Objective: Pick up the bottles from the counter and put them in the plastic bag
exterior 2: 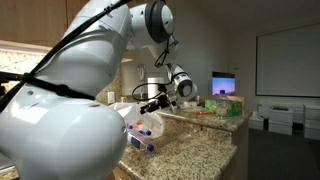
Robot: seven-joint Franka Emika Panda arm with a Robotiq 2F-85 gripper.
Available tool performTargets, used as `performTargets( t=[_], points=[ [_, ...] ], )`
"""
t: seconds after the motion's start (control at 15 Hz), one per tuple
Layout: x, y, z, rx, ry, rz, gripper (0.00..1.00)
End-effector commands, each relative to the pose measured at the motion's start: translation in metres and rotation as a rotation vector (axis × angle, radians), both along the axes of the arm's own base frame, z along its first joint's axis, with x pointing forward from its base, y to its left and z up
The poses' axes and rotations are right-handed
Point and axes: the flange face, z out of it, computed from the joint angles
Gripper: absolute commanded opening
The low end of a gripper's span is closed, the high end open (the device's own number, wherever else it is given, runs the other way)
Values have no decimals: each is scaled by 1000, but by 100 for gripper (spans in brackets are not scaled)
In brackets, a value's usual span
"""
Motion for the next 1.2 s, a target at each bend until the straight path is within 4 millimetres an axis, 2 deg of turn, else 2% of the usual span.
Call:
performTargets(
  t=[0.0,0.13,0.27,0.47,0.67,0.73,0.8,1.0,1.13],
  points=[
    [-30,-67,44,-178,-80,31,100],
    [-51,-102,55,-290,-144,50,100],
    [-75,-123,57,-393,-155,65,100],
    [-113,-131,54,-515,-155,83,100],
    [-146,-123,43,-645,-211,102,100],
    [-149,-123,45,-679,-262,108,100],
    [-126,-126,38,-602,-192,121,100],
    [-142,-119,42,-643,-241,130,100],
    [-140,-120,58,-635,-313,-26,100]
  ],
)
